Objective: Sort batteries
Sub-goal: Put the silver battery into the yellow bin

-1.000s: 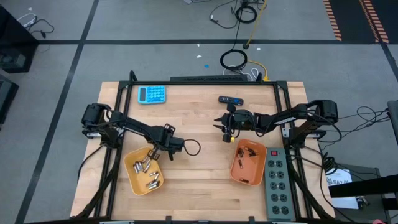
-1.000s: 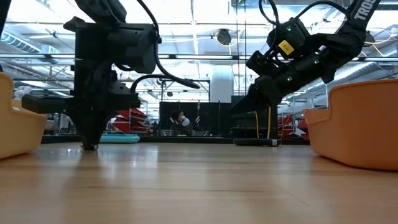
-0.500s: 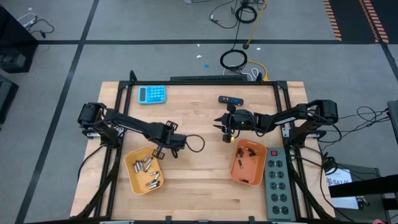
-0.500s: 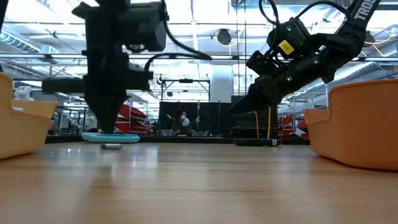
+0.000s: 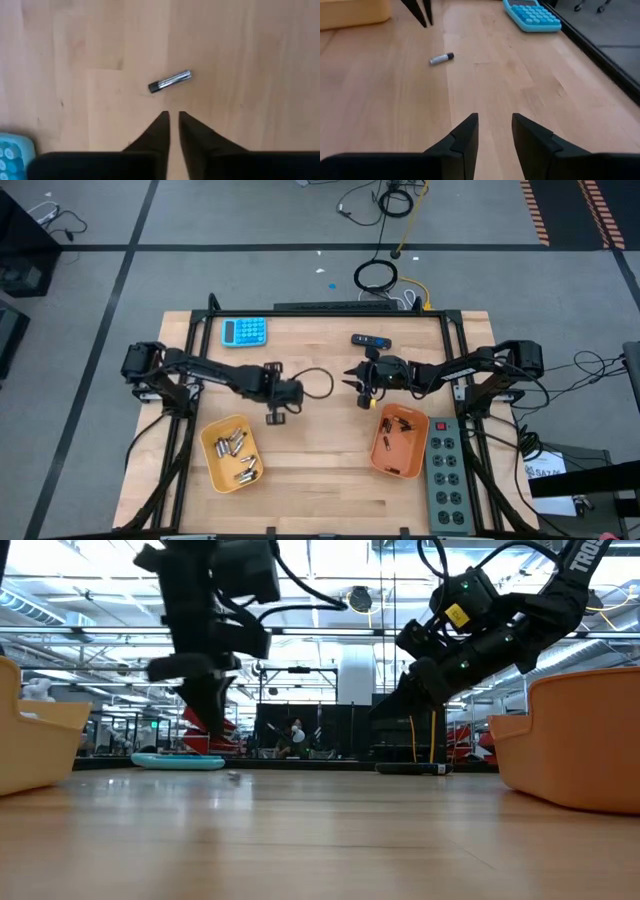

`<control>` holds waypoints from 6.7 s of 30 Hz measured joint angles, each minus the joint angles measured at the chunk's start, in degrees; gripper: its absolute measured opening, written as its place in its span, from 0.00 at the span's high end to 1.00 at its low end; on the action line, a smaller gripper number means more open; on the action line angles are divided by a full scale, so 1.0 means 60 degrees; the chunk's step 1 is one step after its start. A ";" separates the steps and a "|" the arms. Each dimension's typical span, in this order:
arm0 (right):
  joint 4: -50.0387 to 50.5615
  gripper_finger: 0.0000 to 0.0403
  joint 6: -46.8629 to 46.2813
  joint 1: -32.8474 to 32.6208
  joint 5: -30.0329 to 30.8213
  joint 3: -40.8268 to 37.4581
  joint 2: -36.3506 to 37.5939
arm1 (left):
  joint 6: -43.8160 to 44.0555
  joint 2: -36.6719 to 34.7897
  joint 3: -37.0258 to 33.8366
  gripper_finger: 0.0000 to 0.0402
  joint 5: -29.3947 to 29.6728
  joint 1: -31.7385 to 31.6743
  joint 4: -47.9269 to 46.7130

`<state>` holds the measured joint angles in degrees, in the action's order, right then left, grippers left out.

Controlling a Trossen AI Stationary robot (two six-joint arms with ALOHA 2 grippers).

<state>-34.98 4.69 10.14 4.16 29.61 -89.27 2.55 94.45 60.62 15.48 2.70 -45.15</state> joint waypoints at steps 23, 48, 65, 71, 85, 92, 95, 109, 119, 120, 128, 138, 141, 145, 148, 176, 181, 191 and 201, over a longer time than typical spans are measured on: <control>0.4285 0.46 0.1918 0.0027 -0.1214 0.3610 -0.2176 | -0.1081 0.0328 -0.3476 0.57 -0.0569 -0.1465 0.9642; 0.8014 0.51 0.3486 0.1171 -0.1220 0.6234 -0.4003 | 0.0267 0.0324 -0.4069 0.57 0.0304 -0.1502 1.0298; 0.8999 0.51 0.3446 0.1163 -0.1107 0.6505 -0.3730 | 0.0266 0.0324 -0.4069 0.57 0.0293 -0.1502 1.0455; 0.9405 0.50 0.3800 0.1167 -0.1414 0.6922 -0.3690 | 0.0251 0.0324 -0.4069 0.57 0.0293 -0.1494 1.0485; 0.9493 0.27 0.4261 0.1123 -0.1977 0.7005 -0.3742 | 0.0248 0.0324 -0.4069 0.57 0.0282 -0.1498 1.0523; 0.9331 0.27 0.4158 0.1361 -0.2001 0.7009 -0.3832 | 0.0178 0.0328 -0.4065 0.57 0.0278 -0.1502 1.0620; 0.9361 0.27 0.4151 0.1369 -0.2072 0.7011 -0.3922 | 0.0178 0.0328 -0.4065 0.57 0.0268 -0.1498 1.0620; 0.9453 0.27 0.4138 0.1593 -0.2273 0.7012 -0.4054 | 0.0164 0.0328 -0.4065 0.57 -0.0064 -0.1502 1.0682; 0.9538 0.27 0.4116 0.1713 -0.2734 0.7012 -0.4054 | -0.0004 0.0328 -0.4065 0.57 -0.0064 -0.1498 1.0694; 0.9565 0.27 0.4117 0.1713 -0.2734 0.7012 -0.4054 | -0.0004 0.0328 -0.4065 0.57 -0.0064 -0.1498 1.0693; 0.9628 0.27 0.4120 0.1823 -0.2718 0.7012 -0.4054 | 0.0000 0.0328 -0.4065 0.57 -0.0060 -0.1502 1.0693; 0.9447 0.27 0.4045 0.1737 -0.2794 0.7029 -0.4463 | 0.0004 0.0328 -0.4062 0.57 -0.0060 -0.1502 1.0680; 0.9394 0.27 0.4047 0.1739 -0.2808 0.7031 -0.4543 | 0.0004 0.0328 -0.4062 0.57 -0.0060 -0.1502 1.0684; 0.9456 0.27 0.4032 0.1728 -0.2819 0.7110 -0.4556 | 0.0004 0.0328 -0.4062 0.57 -0.0060 -0.1502 1.0688; 0.9684 0.27 0.3978 0.1717 -0.2840 0.7331 -0.4589 | -0.0015 0.0328 -0.4062 0.57 -0.0058 -0.1502 1.0685; 1.0254 0.49 0.4304 0.1571 -0.2587 0.7497 -0.4605 | 0.0018 0.0328 -0.4062 0.57 -0.0257 -0.1498 1.0622; 1.0240 0.57 0.4317 0.1575 -0.2496 0.7497 -0.4594 | 0.0018 0.0328 -0.4062 0.57 -0.0286 -0.1498 1.0616; 1.0170 0.59 0.4356 0.1380 -0.2317 0.7495 -0.4589 | -0.0102 0.0328 -0.4062 0.57 -0.0284 -0.1498 1.0684; 1.0150 0.59 0.4375 0.1376 -0.2437 0.7493 -0.4597 | -0.0481 0.0328 -0.4062 0.57 -0.0308 -0.1483 1.0682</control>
<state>25.92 30.94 18.40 -10.46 74.56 -116.86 -0.34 96.42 36.25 13.63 -6.20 18.94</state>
